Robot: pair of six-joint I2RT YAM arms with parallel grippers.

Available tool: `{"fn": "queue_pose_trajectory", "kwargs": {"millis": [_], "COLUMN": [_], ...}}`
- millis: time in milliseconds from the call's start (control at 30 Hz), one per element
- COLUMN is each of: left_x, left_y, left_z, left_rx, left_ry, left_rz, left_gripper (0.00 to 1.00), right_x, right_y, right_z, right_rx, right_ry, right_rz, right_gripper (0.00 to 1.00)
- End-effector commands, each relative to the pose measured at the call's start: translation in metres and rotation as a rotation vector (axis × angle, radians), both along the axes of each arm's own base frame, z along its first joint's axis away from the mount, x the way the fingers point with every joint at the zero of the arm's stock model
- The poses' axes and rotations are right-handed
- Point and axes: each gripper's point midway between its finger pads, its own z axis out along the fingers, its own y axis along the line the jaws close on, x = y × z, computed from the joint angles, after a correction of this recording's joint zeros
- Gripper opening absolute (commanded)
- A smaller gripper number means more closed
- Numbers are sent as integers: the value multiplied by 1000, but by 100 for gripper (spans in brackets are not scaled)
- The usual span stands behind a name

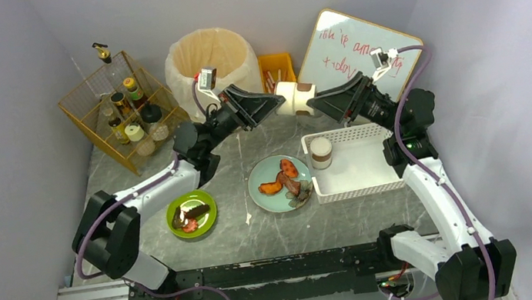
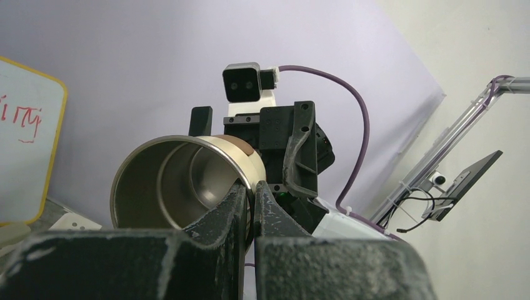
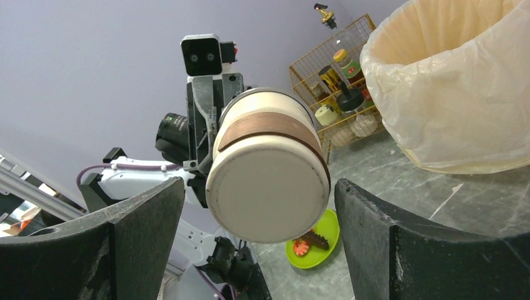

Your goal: Clear the kitchen counter

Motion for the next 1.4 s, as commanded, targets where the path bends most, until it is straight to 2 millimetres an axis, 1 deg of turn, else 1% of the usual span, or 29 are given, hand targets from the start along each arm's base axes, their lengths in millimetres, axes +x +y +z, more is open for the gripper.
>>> {"fn": "queue_pose_trajectory", "kwargs": {"millis": [0,100,467,533,633,667,733,833,900,967,1067,1167,1200,1233,1300,1367], "left_x": [-11,-12,-10,-10,-11,-11,-10,-8,-4,0,11,29,37,43,59,73], "left_y": [6,6,3,2,2,1,1,0,-1,-1,1,6,10,15,24,36], "left_z": [18,18,13,13,13,13,13,11,7,4,-1,-11,-16,-17,-27,-30], "left_rx": [-53,-53,-49,-49,-50,-50,-45,-23,1,28,89,190,232,268,371,451], "left_ry": [-68,-72,-66,-66,-71,-74,-78,-79,-75,-73,-75,-61,-50,-43,-21,-14], "left_rz": [-29,-31,-43,-48,-55,-55,-49,-30,-9,21,87,197,245,295,398,508], "left_gripper": [5,5,5,5,5,7,15,25,38,51,62,69,72,75,81,86], "right_x": [-4,-1,4,4,6,6,7,11,17,25,36,42,42,42,41,40], "right_y": [0,1,2,2,2,2,1,-2,-5,-12,-25,-38,-42,-47,-55,-64], "right_z": [8,6,-1,-1,-3,-3,-4,-7,-11,-18,-28,-43,-52,-58,-69,-81], "right_rx": [-5,-6,-7,-7,-9,-10,-13,-30,-54,-89,-158,-243,-278,-311,-375,-443], "right_ry": [-55,-43,-13,-12,-5,-3,2,9,23,54,93,153,196,220,268,321], "right_rz": [16,15,23,23,18,16,8,-26,-69,-138,-241,-326,-349,-370,-407,-437], "right_gripper": [93,93,80,75,66,63,56,43,33,26,18,11,8,6,2,0]}}
